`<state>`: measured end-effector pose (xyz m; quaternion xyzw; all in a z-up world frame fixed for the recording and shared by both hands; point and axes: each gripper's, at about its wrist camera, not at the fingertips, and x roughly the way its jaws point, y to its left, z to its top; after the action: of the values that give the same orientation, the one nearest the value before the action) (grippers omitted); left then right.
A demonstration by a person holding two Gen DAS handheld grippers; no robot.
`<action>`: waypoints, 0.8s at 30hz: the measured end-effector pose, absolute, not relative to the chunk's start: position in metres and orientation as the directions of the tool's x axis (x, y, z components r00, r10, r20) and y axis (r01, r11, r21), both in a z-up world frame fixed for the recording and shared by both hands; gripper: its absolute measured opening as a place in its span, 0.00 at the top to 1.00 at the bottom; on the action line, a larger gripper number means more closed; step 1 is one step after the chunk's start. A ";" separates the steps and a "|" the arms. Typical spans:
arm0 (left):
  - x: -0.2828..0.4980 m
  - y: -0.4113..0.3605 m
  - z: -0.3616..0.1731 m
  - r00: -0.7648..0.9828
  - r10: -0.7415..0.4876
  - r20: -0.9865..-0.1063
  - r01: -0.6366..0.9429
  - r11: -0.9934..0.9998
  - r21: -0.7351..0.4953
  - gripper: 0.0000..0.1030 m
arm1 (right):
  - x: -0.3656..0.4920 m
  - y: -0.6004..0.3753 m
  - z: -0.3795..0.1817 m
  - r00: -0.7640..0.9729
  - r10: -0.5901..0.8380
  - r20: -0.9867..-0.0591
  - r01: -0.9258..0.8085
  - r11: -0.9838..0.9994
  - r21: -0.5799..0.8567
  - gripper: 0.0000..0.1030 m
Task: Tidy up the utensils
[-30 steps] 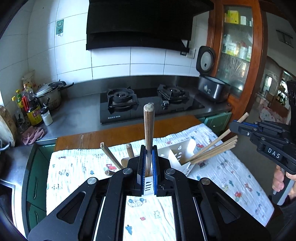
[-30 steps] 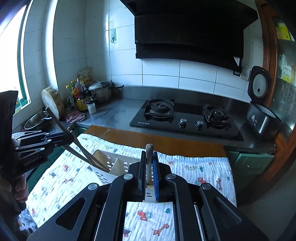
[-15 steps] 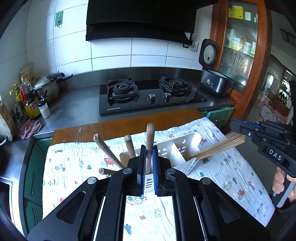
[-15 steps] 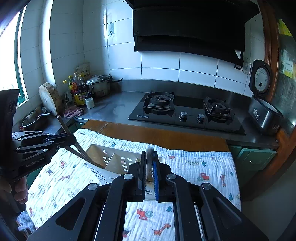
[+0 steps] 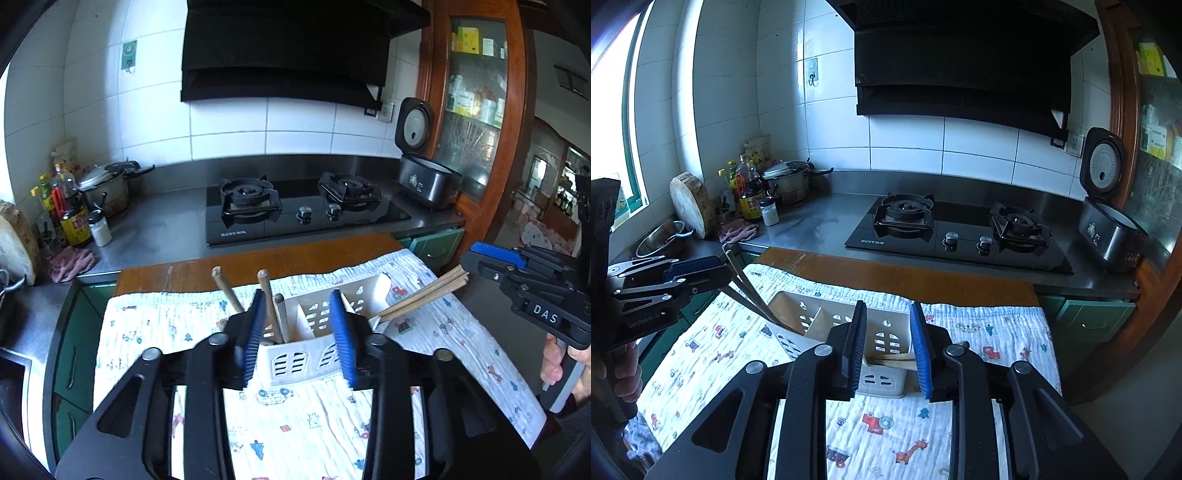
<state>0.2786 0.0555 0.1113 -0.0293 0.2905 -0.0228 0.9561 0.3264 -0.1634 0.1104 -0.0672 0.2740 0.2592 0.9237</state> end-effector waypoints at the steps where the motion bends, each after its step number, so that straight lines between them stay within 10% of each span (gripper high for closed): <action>1: 0.273 0.054 0.112 0.832 -0.061 -0.551 0.028 0.997 -0.068 0.62 | 0.321 -0.164 0.111 0.716 0.445 -0.538 -0.519 0.855 0.017 0.70; 16: 0.183 0.040 0.101 0.876 0.007 -0.482 -0.026 0.999 -0.033 0.11 | 0.239 -0.181 0.094 0.730 0.456 -0.509 -0.523 0.852 0.015 0.32; 24: 0.135 0.027 0.079 0.874 0.052 -0.482 -0.056 0.998 0.007 0.05 | 0.197 -0.195 0.061 0.727 0.457 -0.513 -0.507 0.861 0.048 0.17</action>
<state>0.1348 0.0272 0.0790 -0.0038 0.2490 0.0280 0.9681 0.1974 -0.1947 0.0609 -0.0477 0.2632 0.2596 0.9279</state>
